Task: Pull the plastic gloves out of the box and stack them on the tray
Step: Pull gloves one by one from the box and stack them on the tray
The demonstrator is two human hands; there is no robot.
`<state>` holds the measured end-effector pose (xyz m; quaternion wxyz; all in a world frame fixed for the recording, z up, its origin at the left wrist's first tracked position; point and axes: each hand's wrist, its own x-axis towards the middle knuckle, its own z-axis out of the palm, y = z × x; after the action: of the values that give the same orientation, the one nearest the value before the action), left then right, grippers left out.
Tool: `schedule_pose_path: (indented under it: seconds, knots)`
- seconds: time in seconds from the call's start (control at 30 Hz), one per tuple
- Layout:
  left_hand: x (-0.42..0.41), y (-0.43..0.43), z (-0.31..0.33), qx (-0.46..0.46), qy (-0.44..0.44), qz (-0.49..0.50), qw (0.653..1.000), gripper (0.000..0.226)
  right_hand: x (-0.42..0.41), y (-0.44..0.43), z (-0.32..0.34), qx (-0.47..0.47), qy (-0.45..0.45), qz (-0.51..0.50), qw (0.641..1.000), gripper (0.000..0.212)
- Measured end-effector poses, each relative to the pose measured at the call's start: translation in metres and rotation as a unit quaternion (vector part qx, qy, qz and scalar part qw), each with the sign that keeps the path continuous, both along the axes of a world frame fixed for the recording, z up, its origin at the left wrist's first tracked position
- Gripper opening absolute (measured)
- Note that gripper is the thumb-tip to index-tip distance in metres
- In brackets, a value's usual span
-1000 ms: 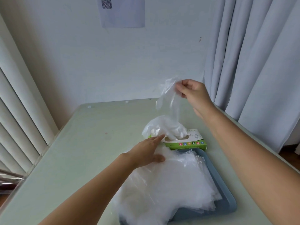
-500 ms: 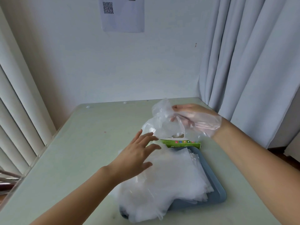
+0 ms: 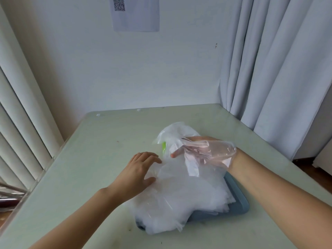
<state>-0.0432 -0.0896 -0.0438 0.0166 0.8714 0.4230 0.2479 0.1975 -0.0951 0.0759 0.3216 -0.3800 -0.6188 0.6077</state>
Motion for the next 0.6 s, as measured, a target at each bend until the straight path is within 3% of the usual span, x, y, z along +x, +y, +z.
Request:
schedule_pose_path:
  seconds: [0.07,0.13,0.2,0.3,0.37,0.47,0.6]
  knots:
    - [-0.002,0.0,-0.001,-0.02,-0.007,0.011,1.0,0.046,0.006,0.014,-0.009,0.009,-0.014,0.052,0.998,0.037]
    - [-0.004,0.0,-0.003,-0.038,-0.007,0.017,0.999,0.044,0.005,0.017,-0.001,0.029,-0.093,0.046,0.994,0.03]
    - [-0.005,0.0,-0.004,-0.052,-0.016,0.024,0.998,0.043,0.001,0.014,0.012,0.1,-0.14,0.046,0.984,0.018]
    - [-0.006,0.0,-0.005,-0.074,-0.031,0.042,0.996,0.045,-0.012,0.007,0.026,0.303,-0.257,0.057,0.916,0.013]
    - [-0.006,0.002,-0.006,-0.086,-0.044,0.054,0.994,0.049,-0.019,-0.007,0.02,0.361,-0.329,0.105,0.866,0.015]
    - [-0.007,0.004,-0.009,-0.098,-0.043,0.056,0.993,0.048,-0.01,-0.027,-0.013,0.288,-0.409,0.23,0.835,0.029]
    - [-0.008,0.004,-0.01,-0.102,-0.048,0.054,0.992,0.043,0.012,-0.038,-0.053,0.098,-0.395,0.252,0.878,0.052]
